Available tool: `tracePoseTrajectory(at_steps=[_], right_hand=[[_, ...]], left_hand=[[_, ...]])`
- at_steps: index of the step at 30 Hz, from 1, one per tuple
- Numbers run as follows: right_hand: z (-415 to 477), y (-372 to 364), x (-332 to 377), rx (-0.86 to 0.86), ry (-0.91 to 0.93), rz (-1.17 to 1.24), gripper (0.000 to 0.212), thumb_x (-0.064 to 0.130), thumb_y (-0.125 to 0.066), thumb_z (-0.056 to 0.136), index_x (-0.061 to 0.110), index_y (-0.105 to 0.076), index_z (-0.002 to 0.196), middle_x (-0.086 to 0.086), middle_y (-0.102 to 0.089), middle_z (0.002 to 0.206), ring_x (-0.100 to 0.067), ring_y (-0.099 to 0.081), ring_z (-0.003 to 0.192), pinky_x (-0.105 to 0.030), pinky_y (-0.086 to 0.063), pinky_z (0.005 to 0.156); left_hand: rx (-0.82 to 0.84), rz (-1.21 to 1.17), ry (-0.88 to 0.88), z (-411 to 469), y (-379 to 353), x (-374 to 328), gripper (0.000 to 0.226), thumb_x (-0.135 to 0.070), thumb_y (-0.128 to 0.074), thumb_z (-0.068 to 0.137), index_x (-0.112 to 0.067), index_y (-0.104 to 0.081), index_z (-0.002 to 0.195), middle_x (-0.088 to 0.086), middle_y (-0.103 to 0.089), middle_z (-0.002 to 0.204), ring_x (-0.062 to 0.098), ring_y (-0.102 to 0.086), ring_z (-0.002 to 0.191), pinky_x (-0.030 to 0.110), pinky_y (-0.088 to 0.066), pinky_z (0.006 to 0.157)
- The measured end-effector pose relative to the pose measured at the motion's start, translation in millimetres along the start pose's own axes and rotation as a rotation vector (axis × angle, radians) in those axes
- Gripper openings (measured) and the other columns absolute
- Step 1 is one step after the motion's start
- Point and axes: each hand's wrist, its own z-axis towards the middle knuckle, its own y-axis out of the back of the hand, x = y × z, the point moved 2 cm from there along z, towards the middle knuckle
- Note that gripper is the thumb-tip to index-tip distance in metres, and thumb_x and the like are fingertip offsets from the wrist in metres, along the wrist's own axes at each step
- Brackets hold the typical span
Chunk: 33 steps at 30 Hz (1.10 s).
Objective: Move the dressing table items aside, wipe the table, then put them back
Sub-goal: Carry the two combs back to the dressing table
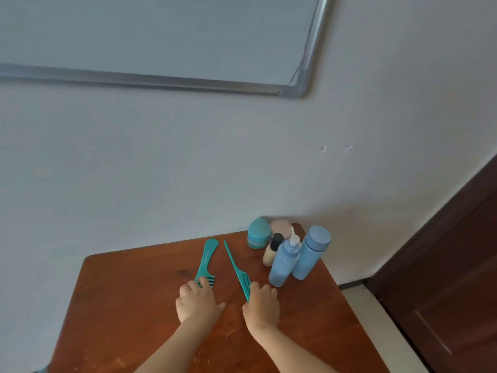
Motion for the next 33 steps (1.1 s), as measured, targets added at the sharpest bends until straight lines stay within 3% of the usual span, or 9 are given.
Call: tracePoseTrajectory(at_steps=[2,6,10,13,17,22,26,33], right_hand=[[3.2,1.8,-0.9,0.046,-0.047,0.0,0.037,0.019,-0.055,0.091,0.015,-0.043,0.127,-0.007,-0.048,0.128,-0.023,-0.043,0.121,-0.028,-0.046,0.094],[8.3,5.6,-8.8,0.116,-0.09,-0.019,0.041,0.017,-0.057,0.09,0.014,-0.045,0.129,-0.009,-0.045,0.131,-0.025,-0.045,0.12,-0.028,-0.045,0.095],[8.9,7.8,-14.3,0.155,-0.102,-0.006,0.043,0.014,-0.059,0.089,0.012,-0.045,0.13,-0.009,-0.042,0.133,-0.026,-0.046,0.122,-0.029,-0.047,0.094],[4.3,11.7,-12.6,0.138,-0.093,-0.002,0.043,0.013,-0.059,0.089,0.013,-0.044,0.129,-0.008,-0.041,0.132,-0.026,-0.049,0.12,-0.029,-0.049,0.093],[-7.6,18.7,0.4,0.09,-0.068,0.013,0.039,0.013,-0.058,0.089,0.012,-0.045,0.125,-0.008,-0.042,0.129,-0.025,-0.054,0.115,-0.029,-0.051,0.09],[-27.9,32.8,24.4,-0.052,0.037,0.068,0.036,0.015,-0.059,0.089,0.014,-0.045,0.123,-0.007,-0.044,0.126,-0.023,-0.051,0.12,-0.026,-0.05,0.092],[-49.8,61.7,26.6,-0.244,0.12,0.126,0.036,0.015,-0.054,0.091,0.012,-0.045,0.126,-0.005,-0.046,0.125,-0.021,-0.049,0.121,-0.026,-0.049,0.092],[-90.3,123.4,-19.9,-0.477,0.006,0.169,0.031,0.007,-0.05,0.085,0.008,-0.051,0.115,-0.011,-0.048,0.11,-0.026,-0.054,0.095,-0.03,-0.043,0.074]], left_hand=[[0.016,-0.063,0.064,4.2,-0.3,-4.6,0.087,-0.054,-0.057,0.083,-0.013,-0.013,0.145,0.009,-0.039,0.137,0.023,-0.041,0.124,0.03,-0.043,0.097],[0.04,-0.221,0.164,14.9,2.9,-7.0,0.073,-0.025,-0.057,0.089,-0.011,-0.011,0.144,0.013,-0.039,0.136,0.026,-0.041,0.123,0.035,-0.043,0.097],[0.076,-0.257,0.258,15.2,2.0,0.6,0.071,-0.032,-0.064,0.083,-0.007,-0.027,0.138,0.012,-0.04,0.131,0.026,-0.039,0.12,0.035,-0.042,0.096],[0.068,-0.346,0.254,12.1,4.2,9.5,0.062,-0.034,-0.069,0.08,-0.007,-0.042,0.129,0.009,-0.039,0.117,0.023,-0.044,0.106,0.032,-0.051,0.087],[0.034,-0.512,0.202,2.1,18.6,29.8,0.053,-0.026,-0.066,0.082,-0.004,-0.044,0.125,0.012,-0.035,0.116,0.025,-0.048,0.103,0.03,-0.051,0.081],[-0.082,-0.573,0.103,-14.1,39.2,63.2,0.053,-0.027,-0.065,0.082,-0.002,-0.043,0.124,0.014,-0.037,0.12,0.026,-0.048,0.106,0.033,-0.05,0.091],[-0.201,-0.723,0.008,-31.9,58.1,74.5,0.054,-0.024,-0.067,0.079,-0.002,-0.043,0.122,0.014,-0.044,0.117,0.027,-0.053,0.103,0.037,-0.051,0.089],[-0.279,-0.965,-0.202,-74.2,90.9,37.6,0.048,-0.016,-0.064,0.08,-0.002,-0.043,0.121,0.014,-0.047,0.115,0.025,-0.054,0.092,0.038,-0.051,0.084]])
